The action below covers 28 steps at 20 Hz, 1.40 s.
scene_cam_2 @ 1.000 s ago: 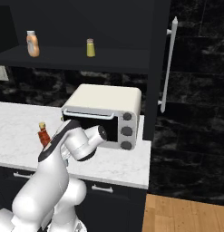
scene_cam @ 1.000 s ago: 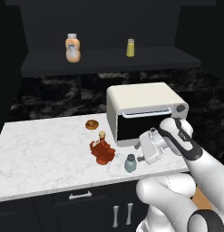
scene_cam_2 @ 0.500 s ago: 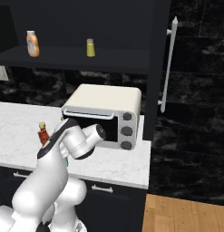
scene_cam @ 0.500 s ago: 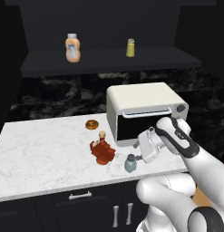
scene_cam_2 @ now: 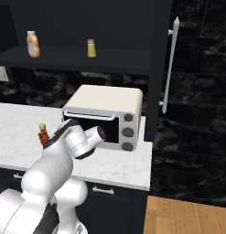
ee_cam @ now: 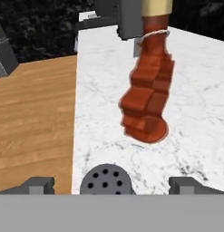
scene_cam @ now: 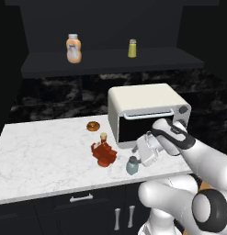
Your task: Put the shaker and condiment bottle from the counter next to their counterparts in the cabinet.
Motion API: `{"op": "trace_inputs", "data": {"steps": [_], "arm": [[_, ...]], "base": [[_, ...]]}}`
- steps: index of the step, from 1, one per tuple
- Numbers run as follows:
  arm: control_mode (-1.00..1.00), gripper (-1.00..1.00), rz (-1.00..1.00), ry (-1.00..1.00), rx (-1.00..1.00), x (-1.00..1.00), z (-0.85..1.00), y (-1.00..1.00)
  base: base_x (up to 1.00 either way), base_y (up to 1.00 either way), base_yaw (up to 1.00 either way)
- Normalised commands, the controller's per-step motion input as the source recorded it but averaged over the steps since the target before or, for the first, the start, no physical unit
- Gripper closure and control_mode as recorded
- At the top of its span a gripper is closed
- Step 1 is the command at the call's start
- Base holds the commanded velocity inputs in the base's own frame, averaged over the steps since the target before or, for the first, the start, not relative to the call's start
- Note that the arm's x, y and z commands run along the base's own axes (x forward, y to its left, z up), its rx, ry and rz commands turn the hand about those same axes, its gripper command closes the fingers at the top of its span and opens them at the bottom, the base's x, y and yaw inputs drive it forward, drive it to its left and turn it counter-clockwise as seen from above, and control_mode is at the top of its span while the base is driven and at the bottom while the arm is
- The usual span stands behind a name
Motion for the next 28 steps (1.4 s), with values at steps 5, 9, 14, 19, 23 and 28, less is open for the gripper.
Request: {"op": "trace_inputs", "data": {"steps": [5,9,14,19,23,28], "arm": [[-1.0,-1.0,0.0,0.0,0.0,0.0,-0.38,0.21],[-1.0,-1.0,0.0,0.0,0.0,-0.01,-0.42,0.09],[-1.0,-1.0,0.0,0.0,0.0,-0.03,-0.4,0.01],[-1.0,1.0,0.0,0.0,0.0,0.0,-0.22,0.03],[-1.0,1.0,0.0,0.0,0.0,-0.03,0.08,0.0],[-1.0,1.0,-0.02,0.0,0.0,-0.29,0.57,0.03]], "base": [[0.0,0.0,0.0],[0.0,0.0,0.0],[0.0,0.0,0.0],[0.0,0.0,0.0],[0.0,0.0,0.0],[0.0,0.0,0.0]]}}
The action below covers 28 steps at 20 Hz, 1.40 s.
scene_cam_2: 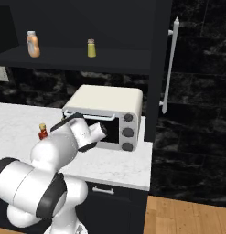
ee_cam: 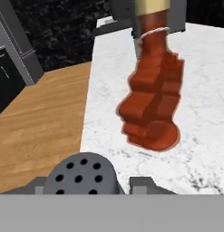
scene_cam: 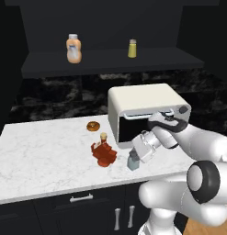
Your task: Put the shaker and condiment bottle from the counter next to their counterparts in the cabinet.
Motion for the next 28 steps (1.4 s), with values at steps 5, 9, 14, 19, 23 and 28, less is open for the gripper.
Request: {"op": "trace_inputs", "data": {"steps": [5,9,14,19,23,28], "arm": [[-1.0,1.0,-0.08,0.0,0.0,-0.63,0.59,0.0],[-1.0,1.0,-0.13,0.0,0.0,-0.38,0.82,0.0],[-1.0,1.0,-0.18,0.0,0.0,-0.23,0.91,0.0],[-1.0,1.0,-0.25,0.0,-0.03,-0.06,0.94,0.0],[-1.0,1.0,-0.37,0.0,-0.05,0.0,0.91,0.0],[-1.0,1.0,-0.4,0.01,-0.05,0.0,0.9,0.0]], "base": [[0.0,0.0,0.0],[0.0,0.0,0.0],[0.0,0.0,0.0],[0.0,0.0,0.0],[0.0,0.0,0.0],[0.0,0.0,0.0]]}}
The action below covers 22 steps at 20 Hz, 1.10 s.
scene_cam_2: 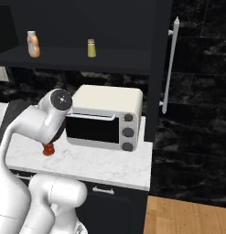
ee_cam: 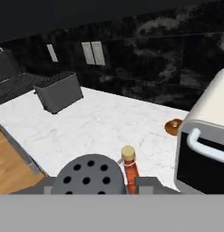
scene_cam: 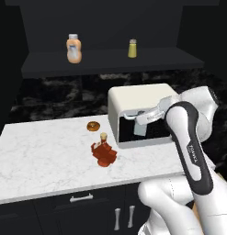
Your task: Put the shaker and condiment bottle from the counter next to their counterparts in the cabinet.
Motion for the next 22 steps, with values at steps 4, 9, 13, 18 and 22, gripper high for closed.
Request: {"op": "trace_inputs", "data": {"steps": [4,9,13,18,22], "arm": [[-1.0,1.0,-0.4,0.01,-0.03,0.0,0.88,0.0],[-1.0,1.0,-0.38,0.0,-0.02,0.0,0.94,-0.03],[-1.0,1.0,-0.34,0.0,-0.01,0.06,0.89,-0.27],[-1.0,1.0,-0.2,0.01,0.0,0.17,0.31,-0.48],[-1.0,1.0,-0.11,0.0,0.0,0.01,0.0,-0.57]], "base": [[0.0,0.0,0.0],[0.0,0.0,0.0],[0.0,0.0,0.0],[0.0,0.0,0.0],[0.0,0.0,0.0]]}}
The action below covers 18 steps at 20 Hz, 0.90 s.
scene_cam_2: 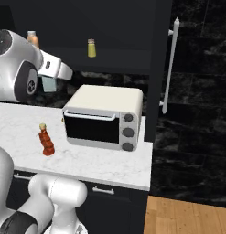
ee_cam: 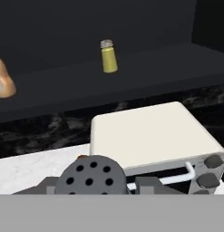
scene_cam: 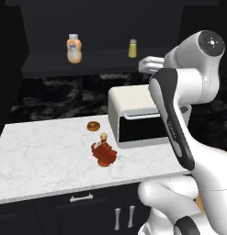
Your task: Put the shaker and condiment bottle from the counter next to their counterparts in the cabinet.
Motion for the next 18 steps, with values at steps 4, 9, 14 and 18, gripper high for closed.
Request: {"op": "trace_inputs", "data": {"steps": [4,9,14,18], "arm": [[-1.0,1.0,-0.07,-0.01,0.0,0.33,0.0,-0.64],[-1.0,1.0,0.0,-0.08,0.05,0.64,0.14,-0.56],[-1.0,1.0,0.0,-0.02,0.04,0.84,0.2,-0.41],[-1.0,1.0,0.0,0.0,0.0,0.75,0.23,-0.15]], "base": [[0.0,0.0,0.0],[0.0,0.0,0.0],[0.0,0.0,0.0],[0.0,0.0,0.0]]}}
